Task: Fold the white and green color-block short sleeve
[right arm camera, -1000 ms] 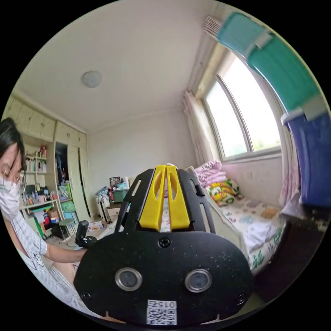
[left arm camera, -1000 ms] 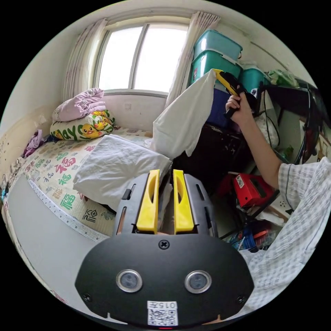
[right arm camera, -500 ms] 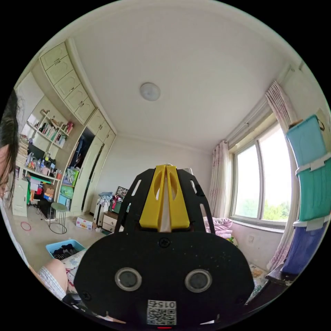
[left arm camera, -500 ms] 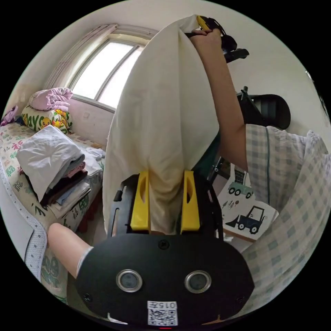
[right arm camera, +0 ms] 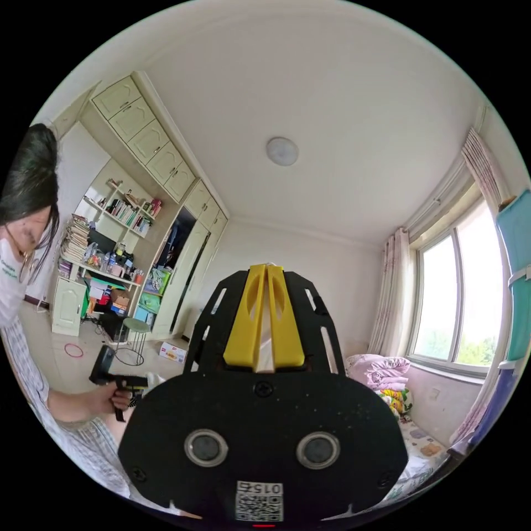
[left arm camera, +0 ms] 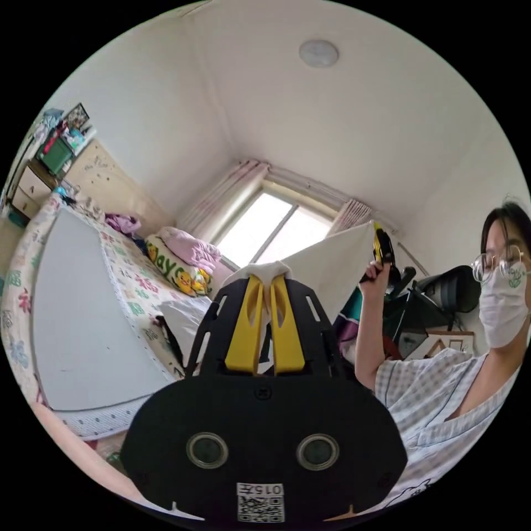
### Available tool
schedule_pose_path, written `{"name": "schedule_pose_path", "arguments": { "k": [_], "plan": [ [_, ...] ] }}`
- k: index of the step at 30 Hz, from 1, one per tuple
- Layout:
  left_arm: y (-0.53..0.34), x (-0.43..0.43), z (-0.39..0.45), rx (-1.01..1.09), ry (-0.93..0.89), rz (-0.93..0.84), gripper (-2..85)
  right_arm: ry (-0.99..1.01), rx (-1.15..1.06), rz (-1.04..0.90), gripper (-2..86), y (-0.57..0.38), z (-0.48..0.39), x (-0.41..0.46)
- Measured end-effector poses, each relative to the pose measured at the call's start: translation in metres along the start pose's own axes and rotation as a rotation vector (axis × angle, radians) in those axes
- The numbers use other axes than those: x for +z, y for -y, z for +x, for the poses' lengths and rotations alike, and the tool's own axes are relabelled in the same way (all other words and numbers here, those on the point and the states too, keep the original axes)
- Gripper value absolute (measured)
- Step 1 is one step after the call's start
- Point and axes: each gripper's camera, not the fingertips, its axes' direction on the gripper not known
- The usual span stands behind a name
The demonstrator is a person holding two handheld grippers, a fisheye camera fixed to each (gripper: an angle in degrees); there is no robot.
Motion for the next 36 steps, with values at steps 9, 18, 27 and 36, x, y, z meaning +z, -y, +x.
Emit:
{"name": "schedule_pose_path", "arguments": {
  "k": [9, 18, 27, 36],
  "plan": [
    [0.012, -0.131, 0.017, 0.118, 0.133, 0.167, -0.4, 0.045, 0.209, -0.205, -0.3, -0.103, 0.045, 0.048],
    [-0.022, -0.142, 0.021, 0.141, 0.192, 0.053, -0.5, 0.176, 0.140, -0.653, 1.0, -0.230, 0.042, 0.175],
    [-0.053, -0.085, 0.010, 0.085, 0.253, -0.082, -0.5, 0.236, 0.213, -0.638, 11.2, -0.336, 0.059, 0.211],
    [-0.078, 0.037, 0.013, 0.096, 0.174, -0.187, -0.4, 0.840, 0.102, -0.715, 18.7, -0.424, -0.060, 0.266]
  ]
}}
